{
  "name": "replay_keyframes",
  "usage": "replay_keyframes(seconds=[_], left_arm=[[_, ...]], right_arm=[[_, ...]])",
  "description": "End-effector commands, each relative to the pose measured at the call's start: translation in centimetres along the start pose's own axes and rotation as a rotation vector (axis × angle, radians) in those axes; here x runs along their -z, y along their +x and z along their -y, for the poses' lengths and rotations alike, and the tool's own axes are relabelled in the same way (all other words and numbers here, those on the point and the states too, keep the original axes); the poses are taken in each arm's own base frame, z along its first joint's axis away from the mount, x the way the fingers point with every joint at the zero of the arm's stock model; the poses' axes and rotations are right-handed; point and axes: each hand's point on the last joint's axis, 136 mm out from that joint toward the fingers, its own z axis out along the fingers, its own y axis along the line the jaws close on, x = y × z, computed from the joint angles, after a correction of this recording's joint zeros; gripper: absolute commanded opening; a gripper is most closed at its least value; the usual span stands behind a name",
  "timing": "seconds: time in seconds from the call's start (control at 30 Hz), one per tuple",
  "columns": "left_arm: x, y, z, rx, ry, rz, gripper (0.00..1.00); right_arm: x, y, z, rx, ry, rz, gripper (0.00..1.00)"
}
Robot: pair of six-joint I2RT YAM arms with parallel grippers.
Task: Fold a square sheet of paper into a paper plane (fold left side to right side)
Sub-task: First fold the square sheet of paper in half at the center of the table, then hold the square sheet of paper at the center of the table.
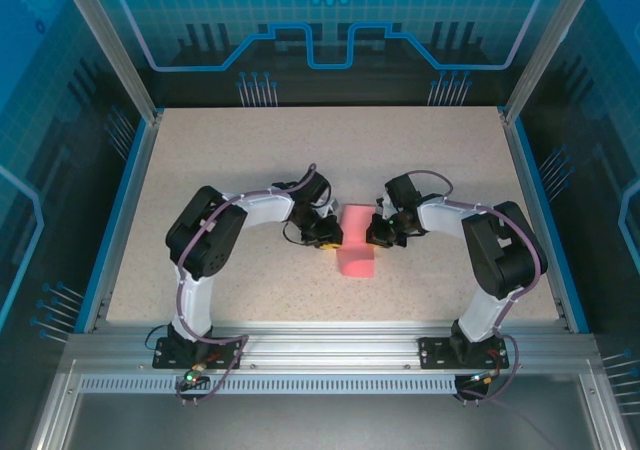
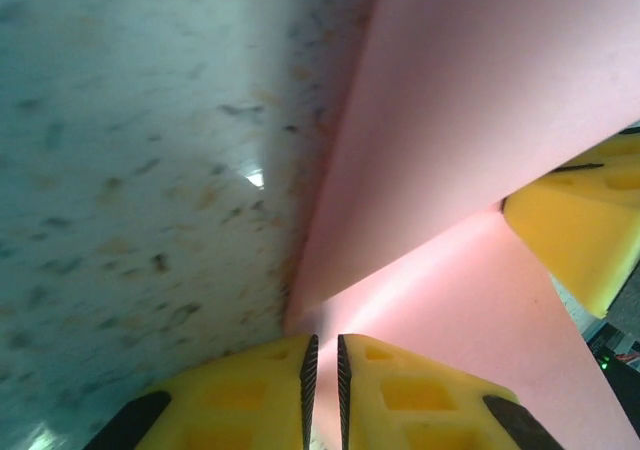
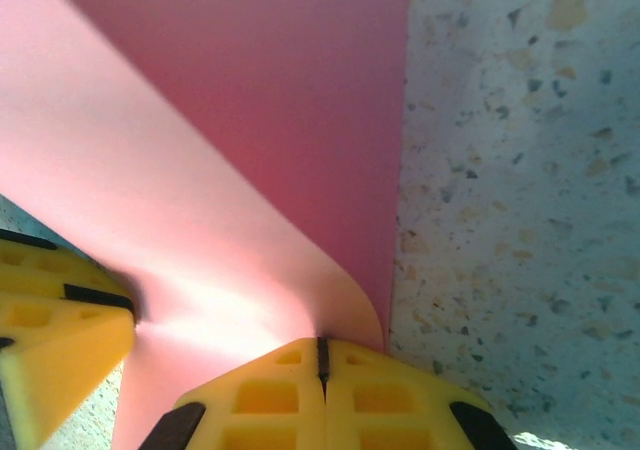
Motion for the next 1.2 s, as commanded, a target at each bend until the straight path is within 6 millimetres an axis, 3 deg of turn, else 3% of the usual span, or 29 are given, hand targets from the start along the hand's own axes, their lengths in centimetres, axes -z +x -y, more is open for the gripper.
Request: replay_keyframes(seconds=[0.0, 0.2, 0.37, 0.6, 0.9, 1.17], left_arm=[[1.6, 0.3, -1.1, -0.002, -0.046, 0.016, 0.17], [2.6, -0.6, 3.5, -0.095, 0.105, 0.065, 0.18], [0.5, -0.5, 5.5, -0.127, 0.132, 0.023, 0.18], [-1.4, -0.7, 4.3, -0.096, 0.093, -0.012, 0.19], [-2.3, 0.3, 2.7, -0.066, 0.041, -0.059, 0.19], [-3.0, 0.9, 1.1, -0.038, -0.007, -0.093, 0.2]], right_arm=[[-1.7, 4.2, 5.5, -0.078, 0.182, -0.131, 0.01], [-1.6, 4.1, 5.2, -0.076, 0.17, -0.128, 0.01], [-1.6, 4.0, 5.0, -0.074, 0.164, -0.128, 0.01], [-1.7, 4.0, 4.7, -0.065, 0.158, -0.132, 0.01], [-1.7, 3.8, 4.2, -0.054, 0.133, -0.126, 0.01], [-0.2, 1.5, 1.0, 0.031, 0.002, -0.016, 0.01]])
